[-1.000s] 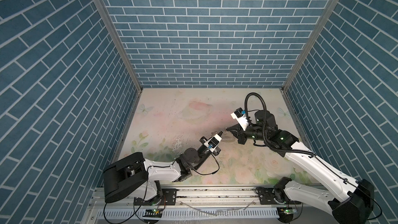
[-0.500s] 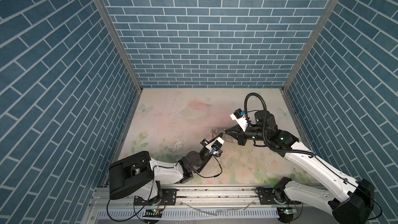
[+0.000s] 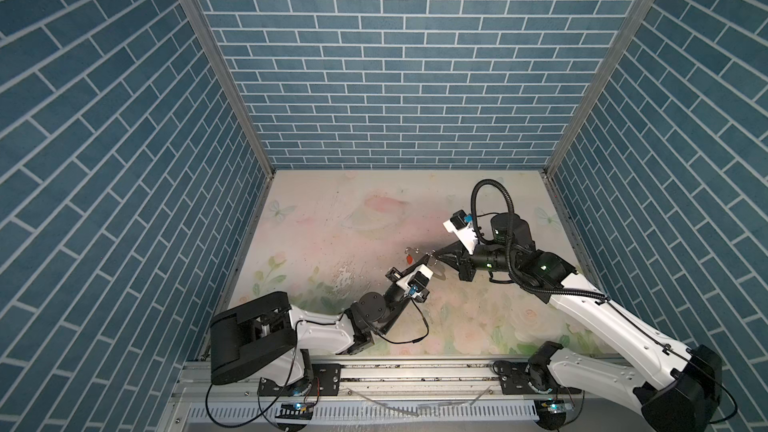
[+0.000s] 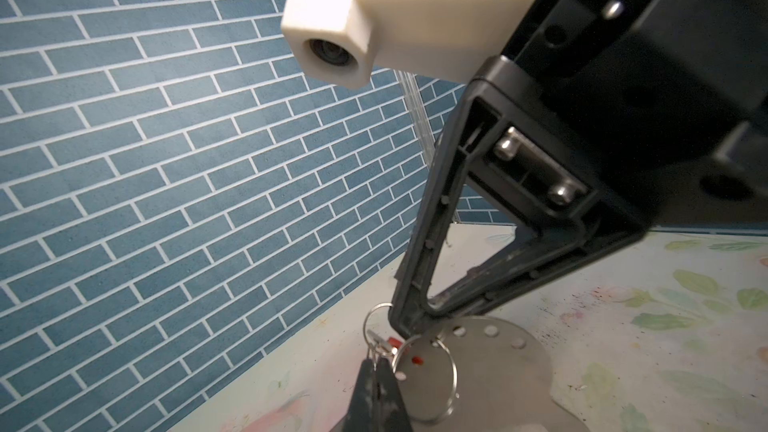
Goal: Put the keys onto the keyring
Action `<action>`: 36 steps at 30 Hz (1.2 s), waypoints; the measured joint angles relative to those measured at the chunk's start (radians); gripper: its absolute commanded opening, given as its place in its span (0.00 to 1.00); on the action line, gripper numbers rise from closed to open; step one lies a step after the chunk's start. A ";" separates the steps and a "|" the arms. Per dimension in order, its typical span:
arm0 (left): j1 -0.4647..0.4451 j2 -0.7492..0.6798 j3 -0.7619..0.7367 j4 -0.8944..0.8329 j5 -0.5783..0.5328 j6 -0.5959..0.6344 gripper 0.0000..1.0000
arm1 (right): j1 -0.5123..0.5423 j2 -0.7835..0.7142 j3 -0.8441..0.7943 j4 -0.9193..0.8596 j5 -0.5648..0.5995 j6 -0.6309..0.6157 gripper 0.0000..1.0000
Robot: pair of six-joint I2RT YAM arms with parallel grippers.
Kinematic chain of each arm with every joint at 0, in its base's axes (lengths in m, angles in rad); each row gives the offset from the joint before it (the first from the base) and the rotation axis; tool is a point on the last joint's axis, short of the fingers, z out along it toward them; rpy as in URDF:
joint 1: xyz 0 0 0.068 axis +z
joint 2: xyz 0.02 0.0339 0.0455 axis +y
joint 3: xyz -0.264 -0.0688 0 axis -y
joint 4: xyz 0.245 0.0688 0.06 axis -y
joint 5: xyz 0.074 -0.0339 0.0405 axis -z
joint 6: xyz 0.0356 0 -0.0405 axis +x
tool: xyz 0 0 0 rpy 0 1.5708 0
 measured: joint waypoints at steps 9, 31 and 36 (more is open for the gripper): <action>-0.003 0.000 0.000 -0.001 -0.001 0.002 0.00 | 0.000 0.002 0.000 0.000 0.002 0.000 0.00; -0.008 -0.023 -0.003 -0.003 0.024 0.003 0.00 | 0.007 0.021 0.000 -0.007 0.065 0.009 0.00; -0.007 -0.023 -0.004 -0.003 0.028 0.003 0.00 | 0.008 0.021 0.000 -0.008 0.070 0.017 0.00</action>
